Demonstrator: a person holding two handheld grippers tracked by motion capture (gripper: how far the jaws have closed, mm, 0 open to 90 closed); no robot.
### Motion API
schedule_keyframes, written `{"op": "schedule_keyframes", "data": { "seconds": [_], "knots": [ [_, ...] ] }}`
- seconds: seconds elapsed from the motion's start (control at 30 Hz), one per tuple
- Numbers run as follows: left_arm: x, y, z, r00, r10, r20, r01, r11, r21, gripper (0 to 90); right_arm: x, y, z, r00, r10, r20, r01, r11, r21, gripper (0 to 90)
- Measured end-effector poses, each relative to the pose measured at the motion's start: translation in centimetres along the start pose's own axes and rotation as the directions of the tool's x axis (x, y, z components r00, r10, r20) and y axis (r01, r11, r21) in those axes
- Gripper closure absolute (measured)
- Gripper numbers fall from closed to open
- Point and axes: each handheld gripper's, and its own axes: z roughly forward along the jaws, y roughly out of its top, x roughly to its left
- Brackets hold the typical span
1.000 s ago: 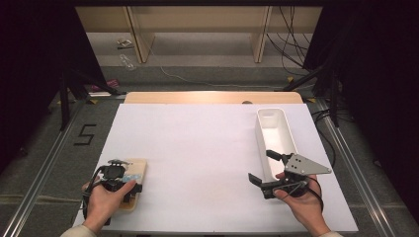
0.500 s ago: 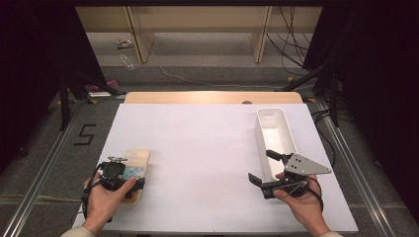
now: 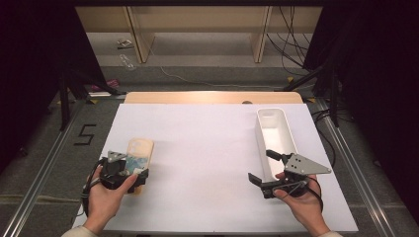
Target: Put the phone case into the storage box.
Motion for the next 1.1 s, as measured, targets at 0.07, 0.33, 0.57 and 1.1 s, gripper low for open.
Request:
{"op": "schedule_keyframes", "data": {
  "seconds": [0.07, 0.33, 0.57, 1.1],
  "knots": [
    [-0.2, 0.2, -0.2, 0.9999, 0.015, 0.003, -0.015, 0.9993, -0.035, 11.4, 0.0, 0.0, 0.0, 1.0, -0.001, -0.001, 0.001, 1.0, 0.0, 4.2],
    [-0.8, 0.7, -0.6, 0.9989, 0.046, 0.011, -0.044, 0.9934, -0.106, 11.4, 0.1, 0.0, 0.2, 1.0, 0.004, -0.004, -0.004, 1.0, 0.002, 4.2],
    [-1.4, 1.3, -0.6, 0.9977, 0.067, 0.012, -0.064, 0.9866, -0.15, 11.4, 0.3, 0.1, 0.3, 1.0, -0.001, -0.009, 0.001, 1.0, 0.001, 4.2],
    [-3.0, 2.2, -0.4, 0.9937, 0.11, 0.02, -0.103, 0.971, -0.216, 11.3, 0.7, 0.5, 0.5, 0.9999, -0.004, -0.014, 0.004, 1.0, -0.013, 4.0]
  ]
}}
